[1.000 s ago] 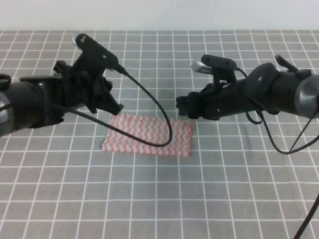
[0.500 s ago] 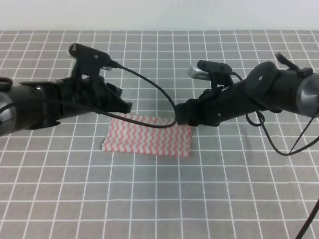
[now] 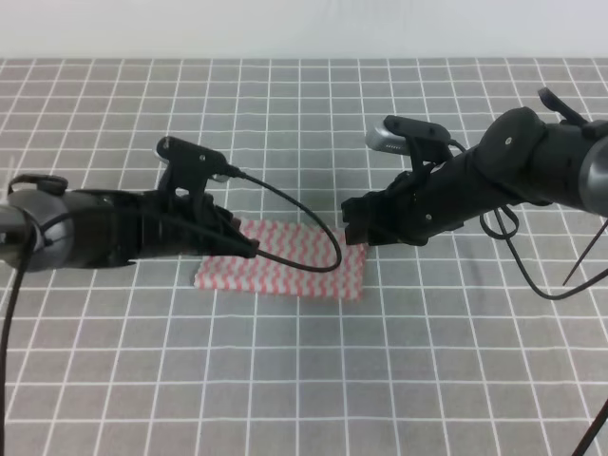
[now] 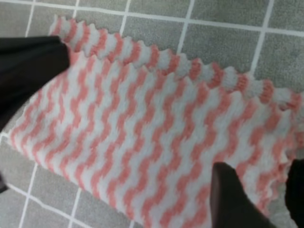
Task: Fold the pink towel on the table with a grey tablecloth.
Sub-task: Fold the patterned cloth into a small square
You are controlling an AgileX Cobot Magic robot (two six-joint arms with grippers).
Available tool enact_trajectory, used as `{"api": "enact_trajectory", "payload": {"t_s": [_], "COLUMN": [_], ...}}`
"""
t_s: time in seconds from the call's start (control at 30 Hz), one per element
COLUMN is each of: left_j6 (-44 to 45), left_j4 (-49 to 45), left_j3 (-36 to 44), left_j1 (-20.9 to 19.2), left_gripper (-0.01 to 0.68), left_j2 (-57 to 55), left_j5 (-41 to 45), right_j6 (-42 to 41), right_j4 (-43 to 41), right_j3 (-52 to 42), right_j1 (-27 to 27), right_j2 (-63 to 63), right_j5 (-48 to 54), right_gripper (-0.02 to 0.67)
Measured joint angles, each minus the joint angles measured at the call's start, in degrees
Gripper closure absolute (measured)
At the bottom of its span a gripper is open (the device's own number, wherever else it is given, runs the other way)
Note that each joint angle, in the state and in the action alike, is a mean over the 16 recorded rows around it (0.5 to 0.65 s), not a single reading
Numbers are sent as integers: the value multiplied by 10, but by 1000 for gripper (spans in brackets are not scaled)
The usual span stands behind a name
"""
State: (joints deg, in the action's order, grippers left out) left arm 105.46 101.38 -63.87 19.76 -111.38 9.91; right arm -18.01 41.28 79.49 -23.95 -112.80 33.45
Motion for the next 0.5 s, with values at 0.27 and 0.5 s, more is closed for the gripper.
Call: {"api": "enact_trajectory", "payload": {"t_s": [0.27, 0.5], "left_j6": [3, -45], "left_j4": [3, -16], "left_j3": [-14, -11], "left_j1": [-8, -17], "left_gripper": [674, 674], "left_j2": [0, 38], "left_j5": [-3, 19], "right_j6": [-1, 13], "right_j4": [0, -8], "right_j3": [1, 15], "right_j1": [0, 0], "right_j2": [-1, -1], "right_j5": [5, 34], "right_gripper": [407, 407]}}
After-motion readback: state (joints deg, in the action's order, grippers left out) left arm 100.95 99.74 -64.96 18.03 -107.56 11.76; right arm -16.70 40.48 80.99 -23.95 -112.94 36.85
